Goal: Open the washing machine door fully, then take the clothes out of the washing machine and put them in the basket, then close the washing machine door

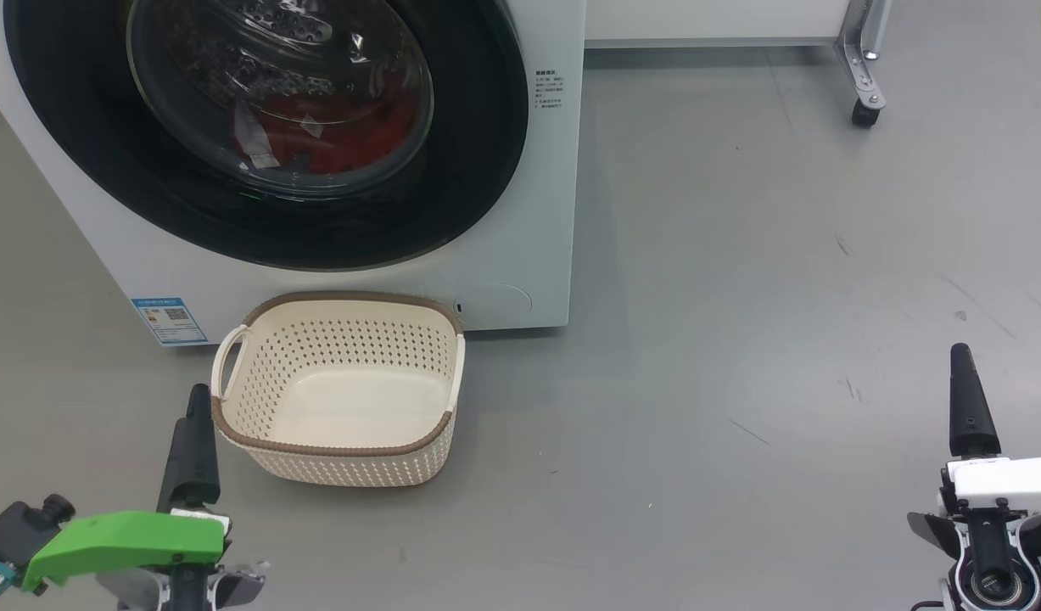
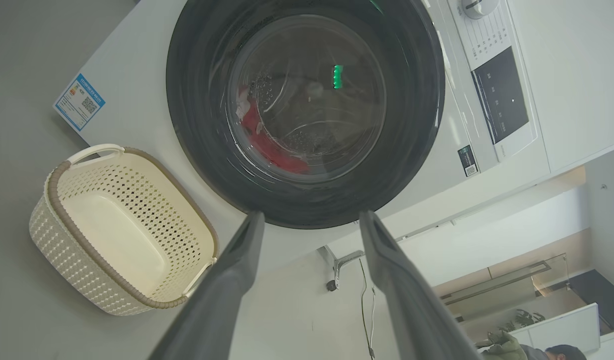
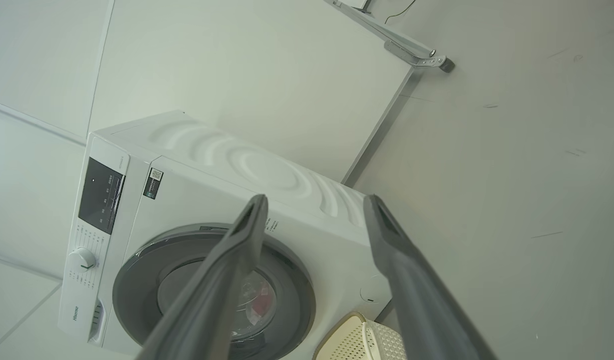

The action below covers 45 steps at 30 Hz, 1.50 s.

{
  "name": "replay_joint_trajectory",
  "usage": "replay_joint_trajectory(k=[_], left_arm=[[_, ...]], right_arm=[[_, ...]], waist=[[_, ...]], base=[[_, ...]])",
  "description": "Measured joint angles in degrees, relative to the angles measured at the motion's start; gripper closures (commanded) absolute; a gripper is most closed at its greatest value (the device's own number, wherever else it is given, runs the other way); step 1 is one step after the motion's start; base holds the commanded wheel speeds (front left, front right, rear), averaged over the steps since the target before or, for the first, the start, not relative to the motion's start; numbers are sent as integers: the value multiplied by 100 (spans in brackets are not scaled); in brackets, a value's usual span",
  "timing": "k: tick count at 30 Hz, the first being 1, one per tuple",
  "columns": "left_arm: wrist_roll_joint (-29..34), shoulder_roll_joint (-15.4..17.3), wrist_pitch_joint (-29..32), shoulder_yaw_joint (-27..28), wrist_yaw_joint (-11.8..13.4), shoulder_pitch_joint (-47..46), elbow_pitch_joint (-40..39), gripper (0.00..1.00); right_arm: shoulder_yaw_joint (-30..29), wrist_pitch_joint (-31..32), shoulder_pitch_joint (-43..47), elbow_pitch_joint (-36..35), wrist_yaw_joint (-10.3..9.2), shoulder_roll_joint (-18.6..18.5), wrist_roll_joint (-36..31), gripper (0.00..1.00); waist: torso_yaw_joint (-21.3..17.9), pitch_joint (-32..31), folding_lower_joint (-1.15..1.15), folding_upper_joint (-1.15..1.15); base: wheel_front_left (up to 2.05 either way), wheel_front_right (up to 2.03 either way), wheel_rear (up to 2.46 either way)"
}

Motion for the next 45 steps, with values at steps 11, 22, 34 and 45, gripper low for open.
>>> replay_joint_trajectory(k=[11,22,34,45], left_arm=[[1118,12,-186,-302,94,-3,-170,0],[2368,34,-392,-668,466,-5,-237,0],[3644,59,-615,-1137,900,-7,-193,0],[4717,96,-871,-1545,1177,-8,26,0]], right_arm=[[186,-170,42,-198,-41,-238,-955,0],[520,-372,52,-376,-111,-458,-2084,0],[881,-602,154,-467,-256,-686,-3343,0],[1293,-705,237,-426,-410,-825,-4404,0]], waist=[[5,6,0,0],[16,25,0,0],[40,35,0,0],[42,31,0,0]], base=[[0,0,0],[0,0,0],[0,0,0],[0,0,0]])
